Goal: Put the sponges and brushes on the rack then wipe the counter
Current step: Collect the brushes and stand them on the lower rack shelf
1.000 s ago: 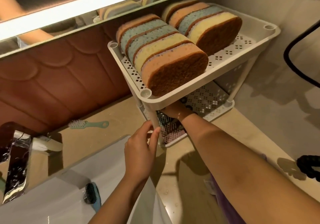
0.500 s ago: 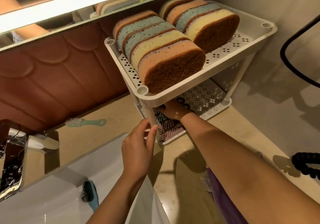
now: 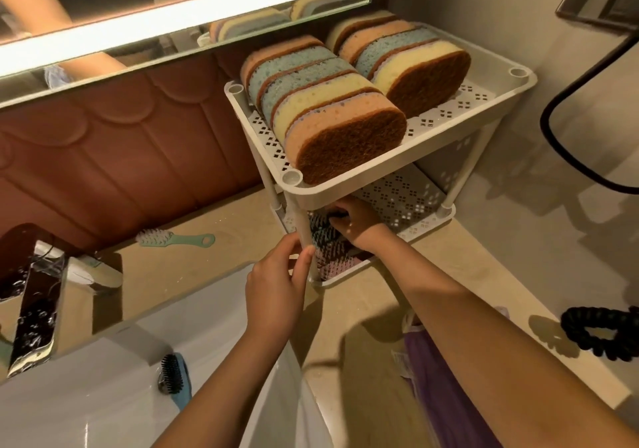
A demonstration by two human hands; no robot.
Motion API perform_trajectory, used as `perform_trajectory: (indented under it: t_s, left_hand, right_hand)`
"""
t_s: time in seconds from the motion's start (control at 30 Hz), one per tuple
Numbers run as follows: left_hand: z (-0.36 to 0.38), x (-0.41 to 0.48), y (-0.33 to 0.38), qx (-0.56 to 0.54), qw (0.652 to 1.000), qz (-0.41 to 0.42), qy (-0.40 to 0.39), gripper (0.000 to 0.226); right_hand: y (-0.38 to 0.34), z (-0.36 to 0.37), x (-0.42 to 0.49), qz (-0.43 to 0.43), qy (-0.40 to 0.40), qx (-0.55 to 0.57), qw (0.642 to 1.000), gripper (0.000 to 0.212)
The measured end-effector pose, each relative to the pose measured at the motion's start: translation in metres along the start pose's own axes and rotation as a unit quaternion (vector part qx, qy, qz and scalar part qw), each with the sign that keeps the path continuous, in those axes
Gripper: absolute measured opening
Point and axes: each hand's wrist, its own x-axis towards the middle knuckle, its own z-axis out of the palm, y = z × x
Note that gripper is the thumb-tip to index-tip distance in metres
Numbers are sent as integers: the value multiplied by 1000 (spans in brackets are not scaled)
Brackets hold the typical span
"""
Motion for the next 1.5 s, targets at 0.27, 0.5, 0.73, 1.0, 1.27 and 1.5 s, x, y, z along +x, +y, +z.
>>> perform_trajectory:
  t_s: [0.27, 0.5, 0.73, 1.0, 1.27, 1.5]
  left_hand:
    - [-11, -3, 18, -120, 981, -135, -74, 33]
    - [-58, -49, -4, -139, 973, -139, -121, 4]
    - [-118, -107, -41, -85, 960, -133, -231, 9]
    - [-199, -154, -92, -91, 960, -175, -198, 12]
    - [-248, -163, -153, -122, 945, -275, -129, 20]
    - [-278, -141, -214, -153, 910, -380, -56, 18]
  right_hand:
    - [-14, -13, -67, 42, -6, 29, 999, 23]
    - [-67, 5, -130, -1, -45, 72, 996, 15]
    - [-119, 39, -161, -63, -114, 13, 991, 20]
    - [-183, 93, -166, -138, -177, -66, 972, 22]
    - [-219, 141, -130, -142, -221, -135, 956, 22]
    - [-230, 173, -65, -91, -201, -139, 965, 11]
